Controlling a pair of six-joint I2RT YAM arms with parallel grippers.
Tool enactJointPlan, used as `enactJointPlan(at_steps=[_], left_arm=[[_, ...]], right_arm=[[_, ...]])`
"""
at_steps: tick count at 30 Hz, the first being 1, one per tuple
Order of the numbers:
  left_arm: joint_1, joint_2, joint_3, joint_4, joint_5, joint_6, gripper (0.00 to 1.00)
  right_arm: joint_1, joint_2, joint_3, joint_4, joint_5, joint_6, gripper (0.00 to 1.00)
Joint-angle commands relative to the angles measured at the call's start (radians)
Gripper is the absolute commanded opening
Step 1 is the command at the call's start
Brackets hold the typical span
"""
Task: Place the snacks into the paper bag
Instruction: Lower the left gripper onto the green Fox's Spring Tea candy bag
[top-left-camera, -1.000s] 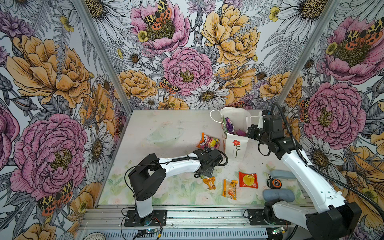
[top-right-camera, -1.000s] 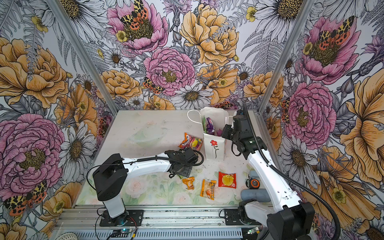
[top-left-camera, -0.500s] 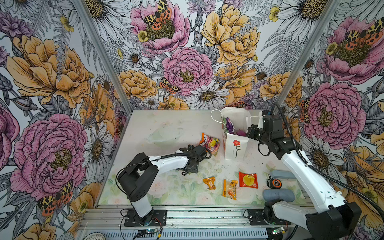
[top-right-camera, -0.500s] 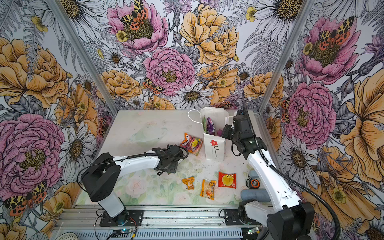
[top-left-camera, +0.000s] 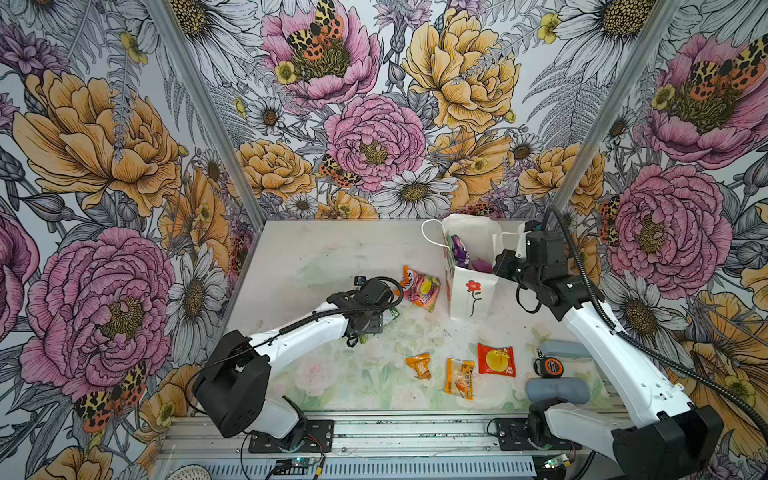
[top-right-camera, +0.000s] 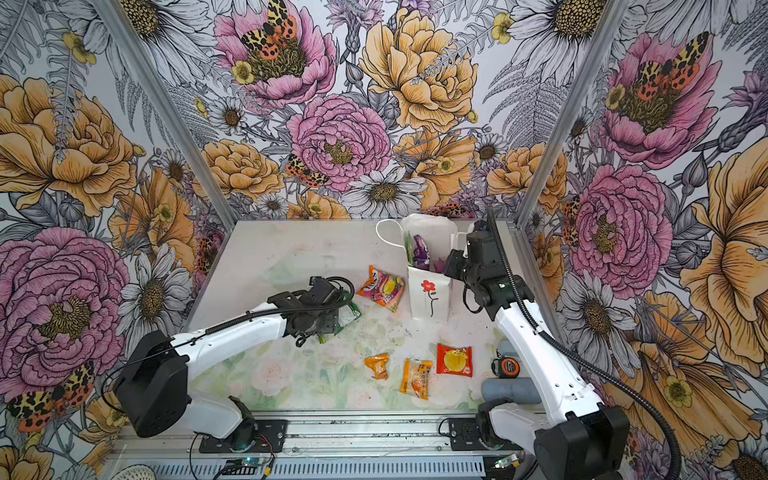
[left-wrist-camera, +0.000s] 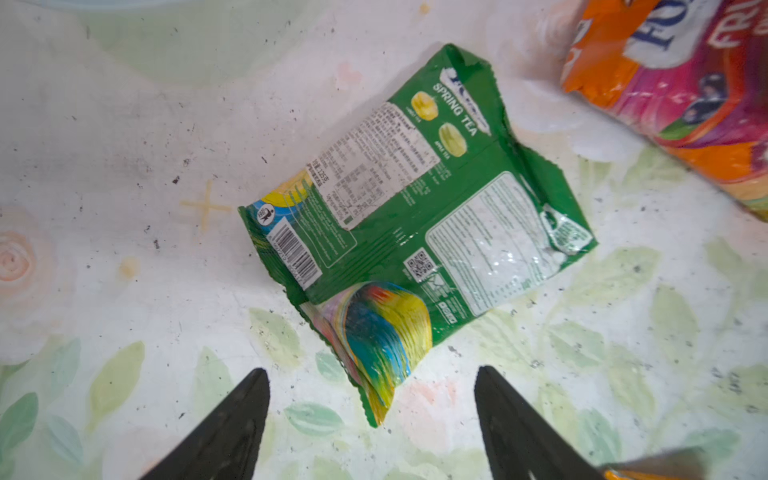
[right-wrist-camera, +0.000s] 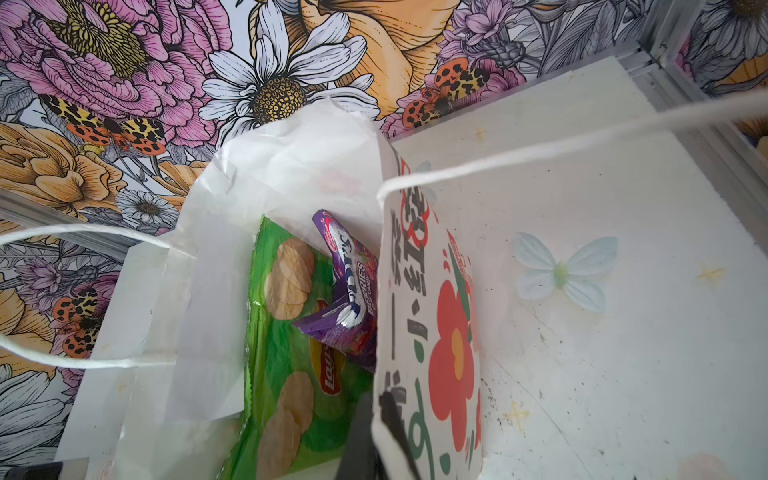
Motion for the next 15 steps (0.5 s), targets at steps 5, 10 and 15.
enactJointPlan(at_steps=[5, 10, 15], left_arm=[[-0.112, 0.081, 0.144, 0.011, 0.043, -0.074, 0.80], [-0.119, 0.184, 0.219, 0.009, 0.048, -0.096, 0.79], [-0.065, 0.288, 0.309, 0.009, 0.042, -0.098, 0.79]], right_arm=[[-0.007, -0.027, -0.010, 0.023, 0.003, -0.011, 0.00], [-0.007, -0.034, -0.016, 0.020, 0.003, -0.009, 0.00], [-0.010, -0.042, -0.021, 0.020, -0.003, -0.015, 0.00]])
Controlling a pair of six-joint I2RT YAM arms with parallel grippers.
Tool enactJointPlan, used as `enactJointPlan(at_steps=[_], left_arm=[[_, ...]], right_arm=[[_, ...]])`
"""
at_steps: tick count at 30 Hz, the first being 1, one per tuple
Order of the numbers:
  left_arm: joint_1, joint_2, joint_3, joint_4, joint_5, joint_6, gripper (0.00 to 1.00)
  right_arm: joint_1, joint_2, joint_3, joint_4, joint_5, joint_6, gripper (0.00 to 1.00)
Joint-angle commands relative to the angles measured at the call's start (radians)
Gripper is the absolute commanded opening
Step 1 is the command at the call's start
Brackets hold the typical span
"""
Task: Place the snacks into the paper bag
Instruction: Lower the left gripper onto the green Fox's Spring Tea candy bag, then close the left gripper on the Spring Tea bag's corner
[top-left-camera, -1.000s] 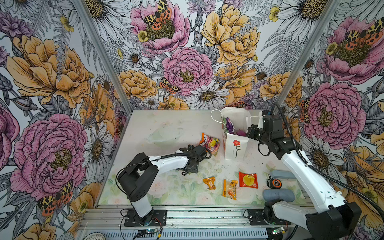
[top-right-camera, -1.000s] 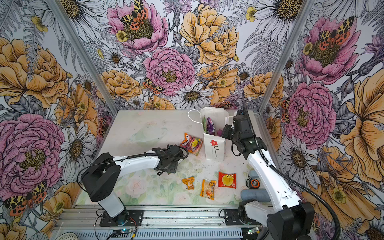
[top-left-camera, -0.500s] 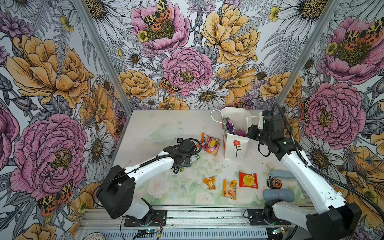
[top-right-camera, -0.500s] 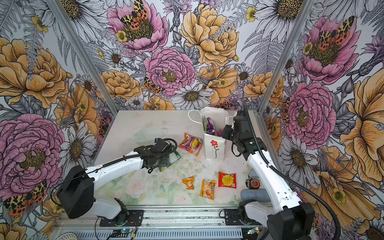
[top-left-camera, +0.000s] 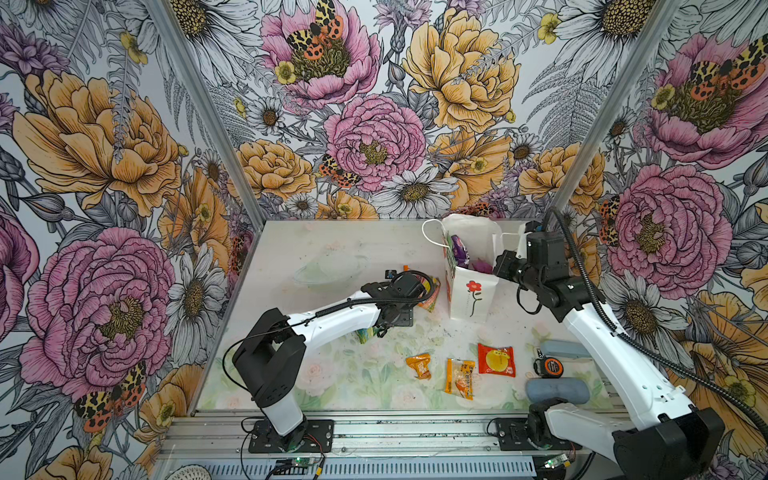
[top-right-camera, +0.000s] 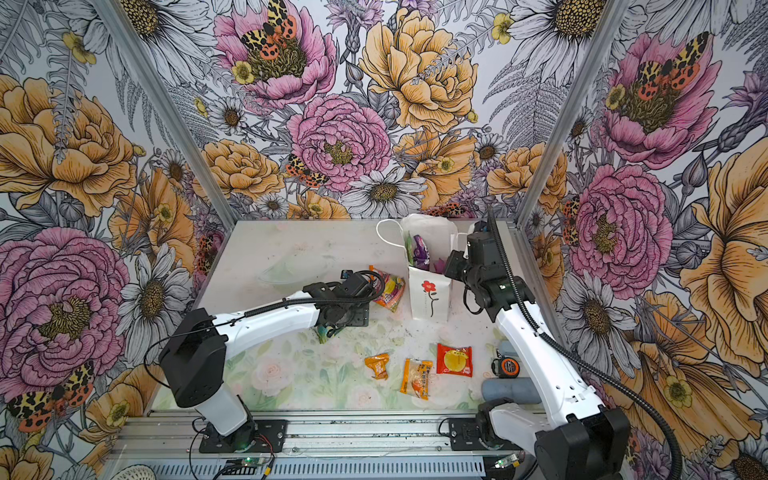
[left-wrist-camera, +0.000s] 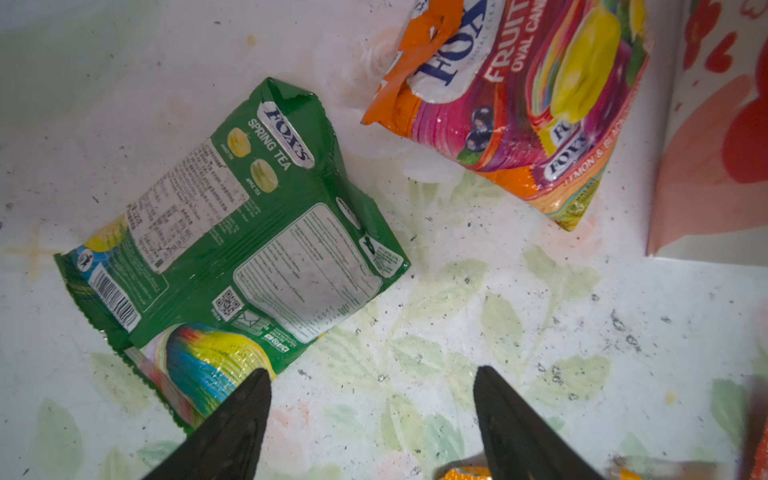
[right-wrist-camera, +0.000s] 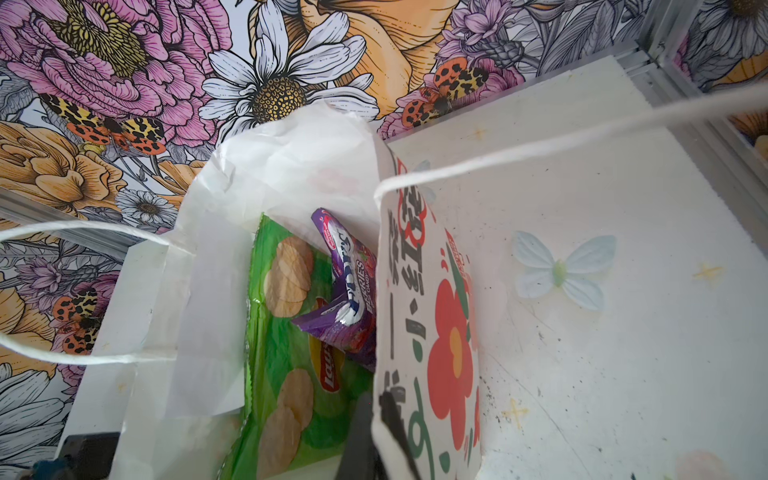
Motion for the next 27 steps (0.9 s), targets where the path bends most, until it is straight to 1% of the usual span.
enactJointPlan(at_steps=[1, 3, 7, 13, 17, 21, 25, 27], left_arm=[[0.049, 0.055, 0.069, 0.004, -0.003, -0.022, 0.78], [0.074, 0.095, 0.105, -0.003, -0.024, -0.027, 0.78], [0.134, 0.171, 0.155, -0.007, -0.017, -0.038, 0.78], [0.162, 0.240, 0.203, -0.004, 0.002, -0.021, 0.78], [0.152, 0.275, 0.203, 0.005, 0.021, 0.000, 0.78], [0.119, 0.270, 0.165, 0.028, 0.032, 0.018, 0.78], [0.073, 0.246, 0.118, 0.026, 0.030, 0.034, 0.77], [0.042, 0.203, 0.069, 0.024, 0.029, 0.030, 0.77]], right_arm=[[-0.010, -0.029, -0.011, 0.022, -0.004, -0.015, 0.00], [-0.011, -0.031, -0.012, 0.023, -0.006, -0.016, 0.00], [-0.012, -0.034, -0.016, 0.023, -0.010, -0.013, 0.00], [-0.016, -0.035, -0.018, 0.024, -0.015, -0.009, 0.00], [-0.018, -0.037, -0.019, 0.022, -0.016, -0.010, 0.00], [-0.019, -0.041, -0.025, 0.023, -0.017, -0.013, 0.00], [-0.019, -0.043, -0.030, 0.023, -0.017, -0.013, 0.00], [-0.020, -0.045, -0.034, 0.022, -0.016, -0.016, 0.00]])
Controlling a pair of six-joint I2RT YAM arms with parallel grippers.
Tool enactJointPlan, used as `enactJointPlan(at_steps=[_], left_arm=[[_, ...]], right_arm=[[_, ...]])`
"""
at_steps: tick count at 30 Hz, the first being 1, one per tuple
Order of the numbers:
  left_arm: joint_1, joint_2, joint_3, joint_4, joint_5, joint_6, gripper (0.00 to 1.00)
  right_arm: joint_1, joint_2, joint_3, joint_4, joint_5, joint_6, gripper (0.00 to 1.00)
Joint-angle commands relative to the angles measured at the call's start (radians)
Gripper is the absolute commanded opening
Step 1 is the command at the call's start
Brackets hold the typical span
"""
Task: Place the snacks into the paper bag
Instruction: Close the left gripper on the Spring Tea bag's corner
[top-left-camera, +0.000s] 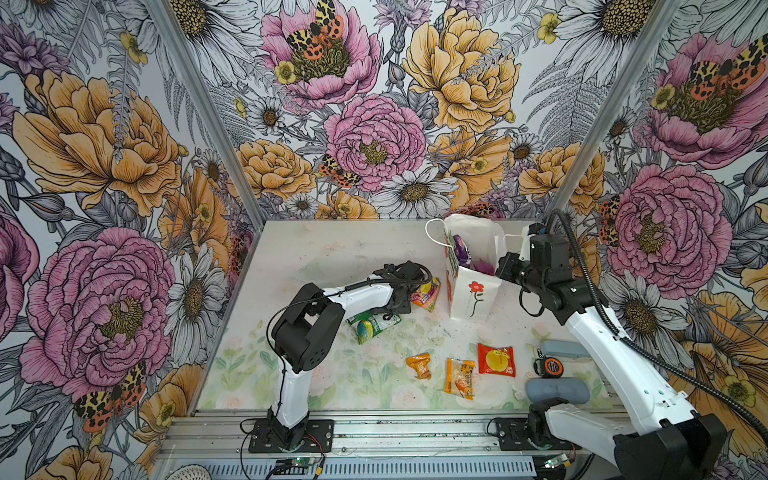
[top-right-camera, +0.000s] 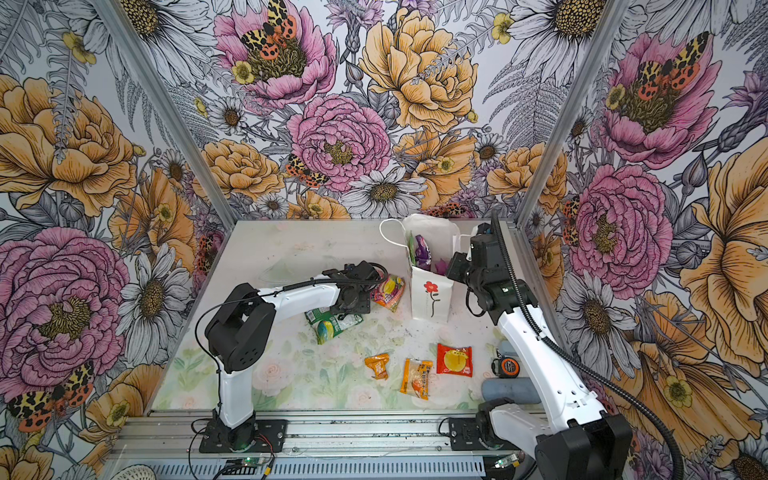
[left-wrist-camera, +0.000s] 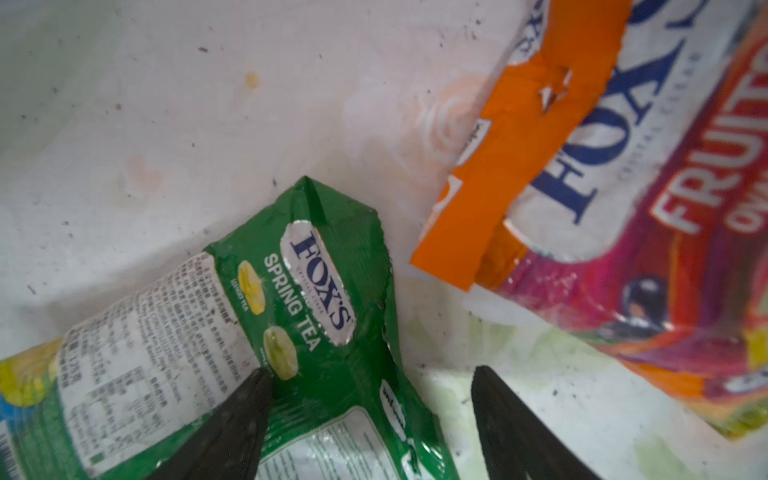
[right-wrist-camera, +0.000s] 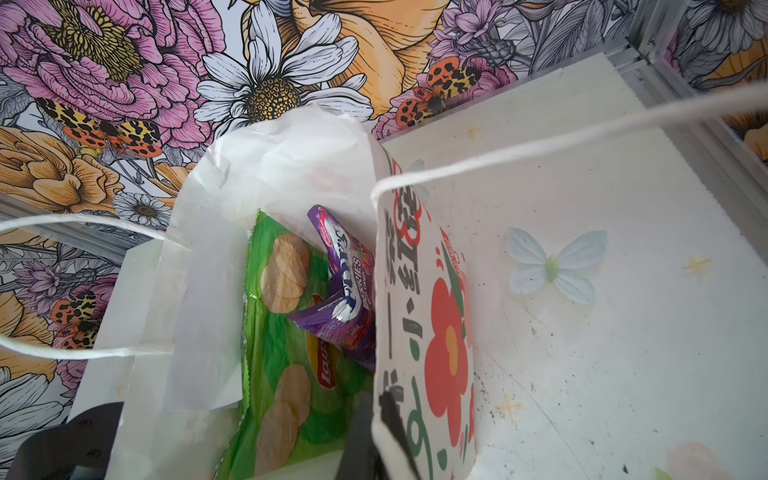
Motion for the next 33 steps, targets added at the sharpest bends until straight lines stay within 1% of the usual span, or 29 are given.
enactJointPlan(at_steps=[1, 4, 5, 9, 12, 15, 17, 21, 26, 27, 28, 33], left_arm=[[-0.058, -0.073, -0.085, -0.006, 0.029, 0.013, 0.77], [-0.103, -0.132, -0.155, -0.034, -0.004, 0.014, 0.77], [-0.117, -0.182, -0.181, -0.047, -0.012, 0.008, 0.77], [-0.134, -0.253, -0.252, -0.093, -0.033, -0.025, 0.77], [-0.133, -0.313, -0.260, -0.107, -0.063, -0.044, 0.77], [-0.126, -0.344, -0.221, -0.111, -0.074, -0.042, 0.77], [-0.120, -0.326, -0.180, -0.126, -0.072, -0.035, 0.77], [-0.121, -0.239, -0.103, -0.156, -0.056, -0.015, 0.76], [-0.135, -0.154, -0.057, -0.178, -0.037, -0.004, 0.75], [-0.141, -0.151, -0.051, -0.191, -0.042, -0.003, 0.74], [-0.148, -0.119, -0.049, -0.204, -0.053, -0.004, 0.74], [-0.211, -0.107, -0.075, -0.269, -0.121, -0.008, 0.73]], right_arm=[[-0.004, -0.024, -0.013, 0.022, -0.008, -0.016, 0.00], [-0.008, -0.021, -0.016, 0.022, -0.005, -0.018, 0.00], [-0.009, -0.019, -0.017, 0.022, -0.006, -0.018, 0.00], [-0.009, -0.009, -0.014, 0.024, -0.008, -0.015, 0.00], [-0.010, -0.005, -0.013, 0.025, -0.003, -0.020, 0.00], [-0.010, 0.001, -0.011, 0.024, -0.001, -0.018, 0.00], [-0.010, 0.000, -0.010, 0.025, -0.002, -0.018, 0.00], [-0.012, -0.008, -0.013, 0.022, 0.001, -0.016, 0.00], [-0.013, -0.013, -0.017, 0.022, -0.003, -0.017, 0.00], [-0.015, -0.013, -0.018, 0.022, -0.004, -0.019, 0.00], [-0.016, -0.015, -0.019, 0.021, -0.006, -0.018, 0.00], [-0.018, -0.018, -0.022, 0.016, -0.004, -0.022, 0.00]])
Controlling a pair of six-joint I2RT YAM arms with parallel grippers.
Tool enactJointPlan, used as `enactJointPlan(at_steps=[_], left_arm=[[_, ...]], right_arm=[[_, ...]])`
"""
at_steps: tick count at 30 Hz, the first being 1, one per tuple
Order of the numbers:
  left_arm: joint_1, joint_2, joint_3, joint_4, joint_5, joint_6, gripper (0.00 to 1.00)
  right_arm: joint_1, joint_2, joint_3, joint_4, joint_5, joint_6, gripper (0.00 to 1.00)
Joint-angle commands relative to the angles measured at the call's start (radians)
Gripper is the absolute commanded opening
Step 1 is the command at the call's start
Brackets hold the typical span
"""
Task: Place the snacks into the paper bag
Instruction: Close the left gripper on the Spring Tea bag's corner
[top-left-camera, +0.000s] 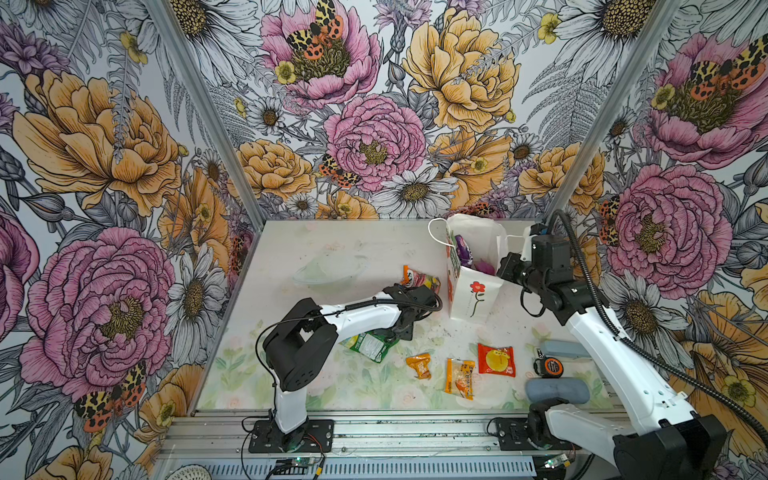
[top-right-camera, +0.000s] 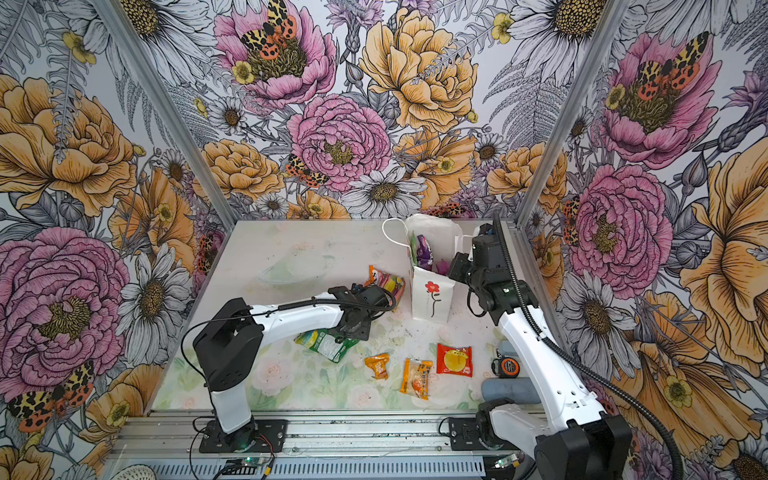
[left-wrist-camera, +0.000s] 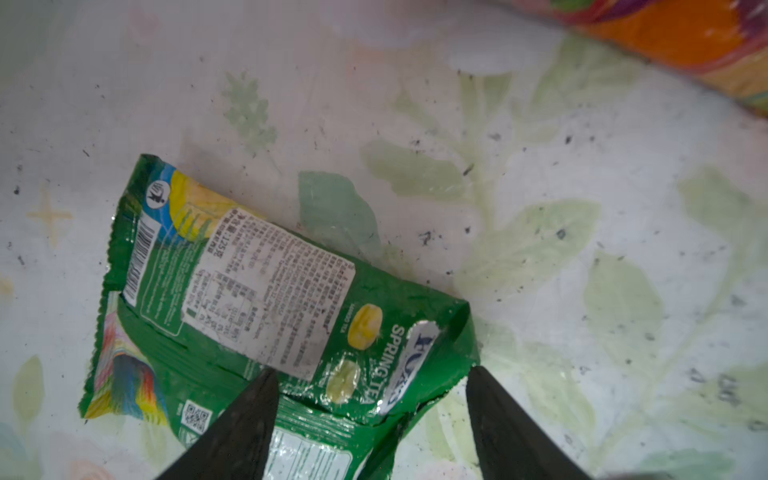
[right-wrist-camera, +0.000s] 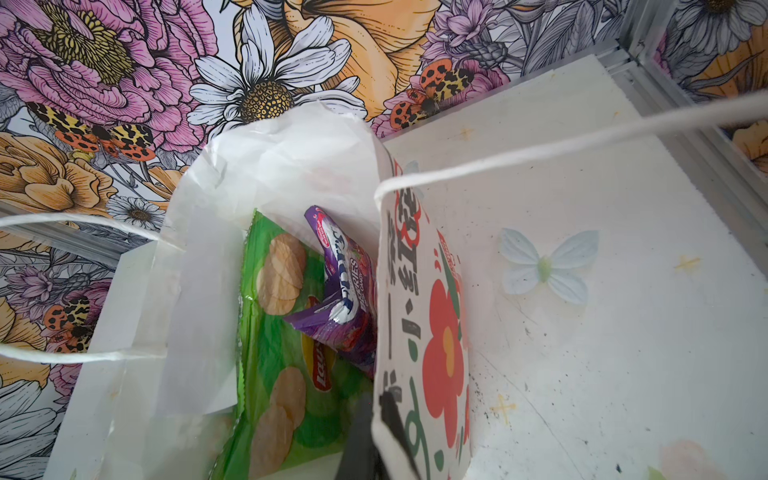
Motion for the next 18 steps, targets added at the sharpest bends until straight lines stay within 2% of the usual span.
enactJointPlan(at_steps=[1, 10, 15, 18], left_arm=[[-0.050, -0.003, -0.006, -0.073, -0.064, 0.008, 0.73], [-0.072, 0.030, -0.065, -0.084, -0.061, 0.028, 0.74], [-0.063, 0.077, -0.059, -0.081, -0.065, 0.043, 0.65], [-0.059, 0.104, -0.054, -0.080, -0.071, 0.044, 0.56]], right_arm=[[-0.005, -0.017, -0.014, 0.011, -0.005, -0.019, 0.00], [-0.004, -0.005, -0.013, 0.012, -0.008, -0.018, 0.00], [-0.004, -0.006, -0.013, 0.011, -0.010, -0.018, 0.00], [-0.004, -0.006, -0.016, 0.011, -0.010, -0.017, 0.00]])
